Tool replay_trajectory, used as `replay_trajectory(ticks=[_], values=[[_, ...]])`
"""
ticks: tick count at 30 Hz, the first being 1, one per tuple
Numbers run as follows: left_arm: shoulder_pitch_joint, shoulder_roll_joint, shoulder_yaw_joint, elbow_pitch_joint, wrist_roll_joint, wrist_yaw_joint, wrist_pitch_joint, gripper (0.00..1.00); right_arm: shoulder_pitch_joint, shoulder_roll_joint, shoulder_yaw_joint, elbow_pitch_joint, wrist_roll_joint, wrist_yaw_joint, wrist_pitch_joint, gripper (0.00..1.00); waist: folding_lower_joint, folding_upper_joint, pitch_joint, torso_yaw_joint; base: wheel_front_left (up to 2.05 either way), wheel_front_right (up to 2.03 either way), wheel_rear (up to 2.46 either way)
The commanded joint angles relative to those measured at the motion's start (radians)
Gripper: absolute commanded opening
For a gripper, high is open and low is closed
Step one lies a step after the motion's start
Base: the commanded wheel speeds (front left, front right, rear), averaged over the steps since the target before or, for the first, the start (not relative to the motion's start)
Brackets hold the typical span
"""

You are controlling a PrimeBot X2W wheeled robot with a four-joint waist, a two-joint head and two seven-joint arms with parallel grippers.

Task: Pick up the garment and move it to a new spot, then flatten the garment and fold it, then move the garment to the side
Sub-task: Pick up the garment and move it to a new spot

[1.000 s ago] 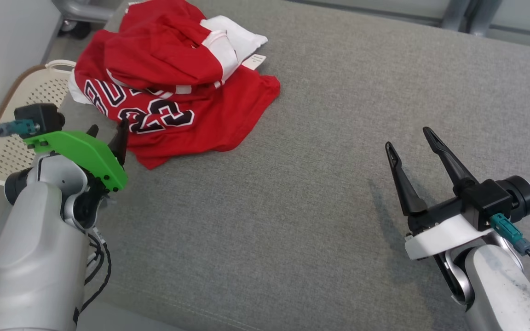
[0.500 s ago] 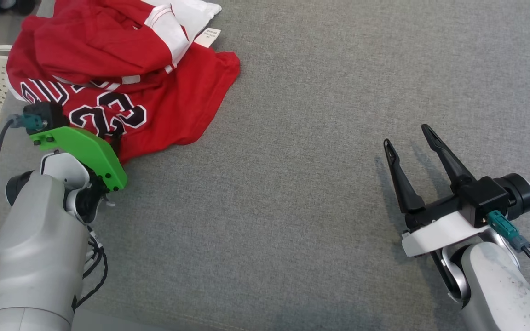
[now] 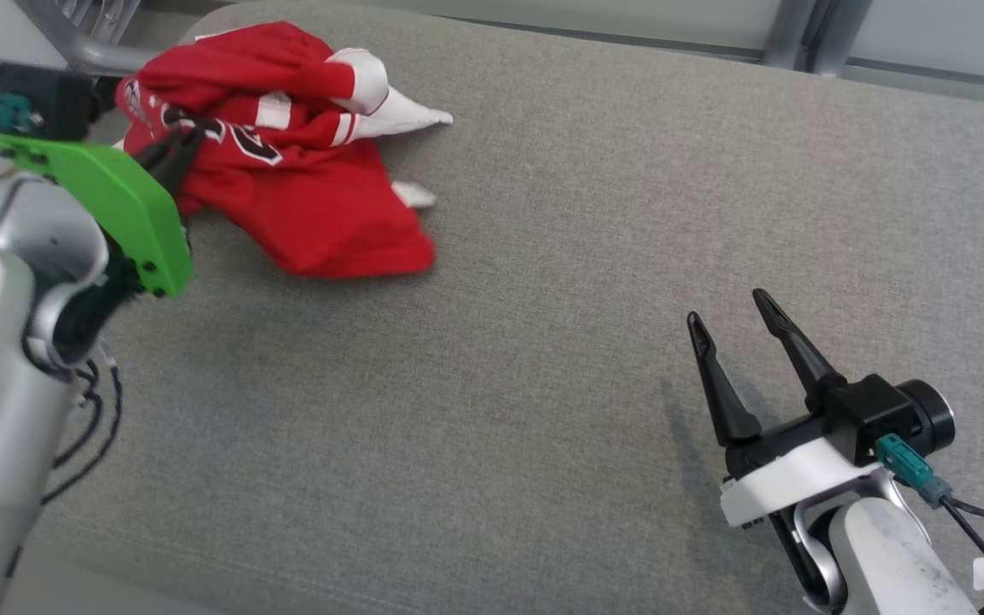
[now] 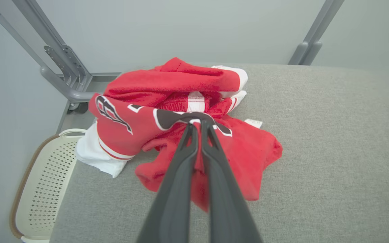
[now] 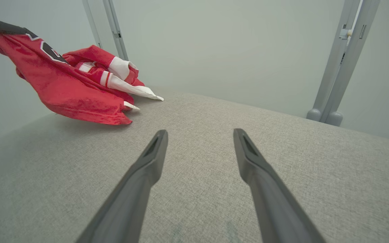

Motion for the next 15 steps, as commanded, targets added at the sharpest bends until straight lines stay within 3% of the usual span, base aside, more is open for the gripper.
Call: replay_trajectory(ticks=[1,7,15], values=[[-0.039,0.036,0.019,-0.072,-0.016,0.004,0.035,0.0,0.006,0.006,0.003,-0.003,0.007,0.0,-0.003,1.0,0.0,0.0068,-0.037,-0.015,0.0,0.0,0.0],[-0.164,0.175,0.092,-0.298,-0.052,0.065,0.24,0.0,-0.02,0.042,-0.005,-0.013,0.016,0.0,-0.003,1.0,0.0,0.0068,-0.021,-0.119,0.0,0.0,0.0],[-0.31,0.227,0.123,-0.427,-0.084,0.084,0.373,0.0,-0.015,0.067,-0.041,-0.021,0.025,0.0,-0.003,1.0,0.0,0.0068,-0.006,-0.236,0.0,0.0,0.0]])
